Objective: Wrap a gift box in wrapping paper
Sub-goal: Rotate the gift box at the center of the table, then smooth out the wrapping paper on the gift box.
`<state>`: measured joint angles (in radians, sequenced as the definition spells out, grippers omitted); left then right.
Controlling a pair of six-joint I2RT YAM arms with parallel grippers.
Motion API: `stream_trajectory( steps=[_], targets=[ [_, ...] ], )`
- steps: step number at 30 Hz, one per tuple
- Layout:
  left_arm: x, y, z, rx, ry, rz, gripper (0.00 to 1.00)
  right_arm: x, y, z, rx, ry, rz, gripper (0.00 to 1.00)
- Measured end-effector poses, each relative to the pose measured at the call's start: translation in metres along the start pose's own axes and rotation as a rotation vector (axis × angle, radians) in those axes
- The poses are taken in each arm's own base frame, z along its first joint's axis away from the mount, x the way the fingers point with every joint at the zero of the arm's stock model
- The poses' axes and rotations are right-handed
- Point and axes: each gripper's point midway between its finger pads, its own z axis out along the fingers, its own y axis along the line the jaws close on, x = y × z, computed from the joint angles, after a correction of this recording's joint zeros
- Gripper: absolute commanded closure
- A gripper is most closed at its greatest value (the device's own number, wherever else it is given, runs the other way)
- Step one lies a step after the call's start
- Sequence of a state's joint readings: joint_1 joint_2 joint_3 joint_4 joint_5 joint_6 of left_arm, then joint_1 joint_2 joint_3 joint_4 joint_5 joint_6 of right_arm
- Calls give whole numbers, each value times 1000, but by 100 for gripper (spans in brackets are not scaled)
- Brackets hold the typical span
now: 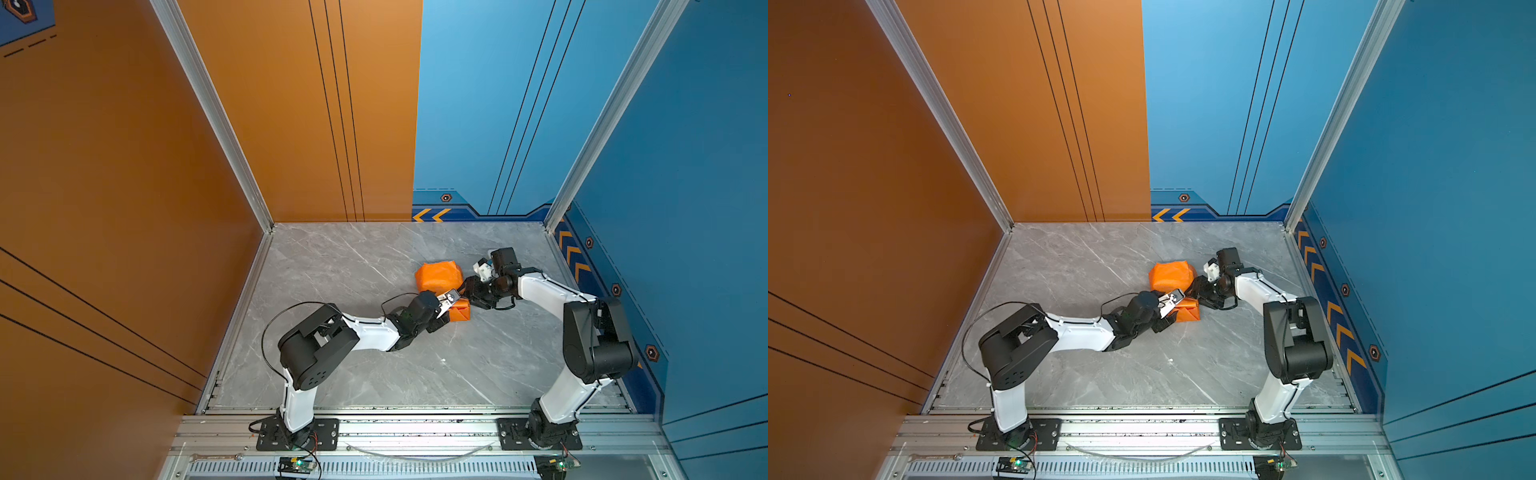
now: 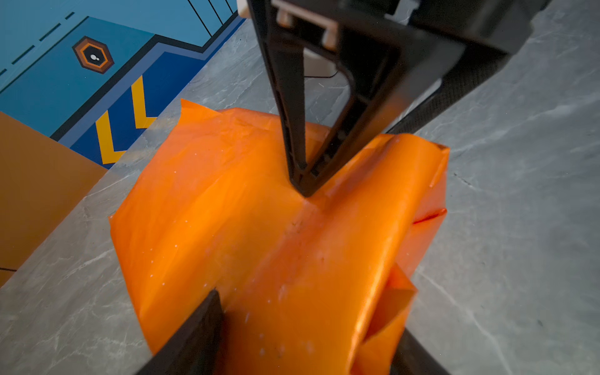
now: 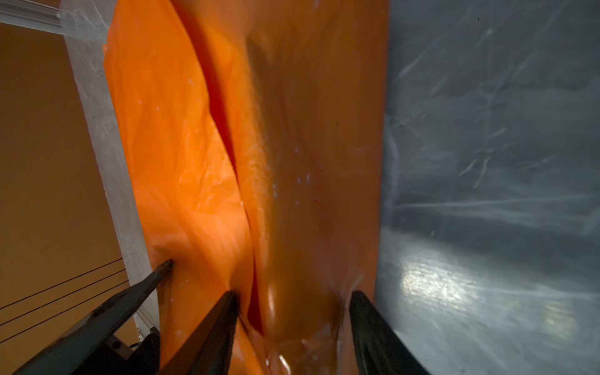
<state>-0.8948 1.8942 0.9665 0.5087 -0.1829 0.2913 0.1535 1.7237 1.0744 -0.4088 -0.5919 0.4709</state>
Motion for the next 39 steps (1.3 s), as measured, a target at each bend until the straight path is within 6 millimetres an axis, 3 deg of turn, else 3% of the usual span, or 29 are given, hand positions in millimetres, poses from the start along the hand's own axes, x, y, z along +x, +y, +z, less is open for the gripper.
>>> stream_trajectory(
  steps=[6,12,16,18,25,35,39],
  targets=[
    [3,11,-2,44,-44,-32,33,0,0,-7,4,-32,-10,33],
    [4,18,-1,71,-69,-50,35,11,9,-36,18,-160,-93,32],
    [4,18,-2,83,-90,-62,35,21,18,-62,10,-270,-122,41],
    [4,18,-2,89,-97,-67,35,27,21,-65,12,-298,-118,47],
    [3,18,-3,100,-114,-83,35,87,34,-15,-10,-232,-99,67],
    [3,18,-3,115,-131,-90,34,58,33,8,-5,-366,7,76],
    [3,17,-3,131,-136,-90,27,51,34,12,-15,-394,29,76]
  ],
)
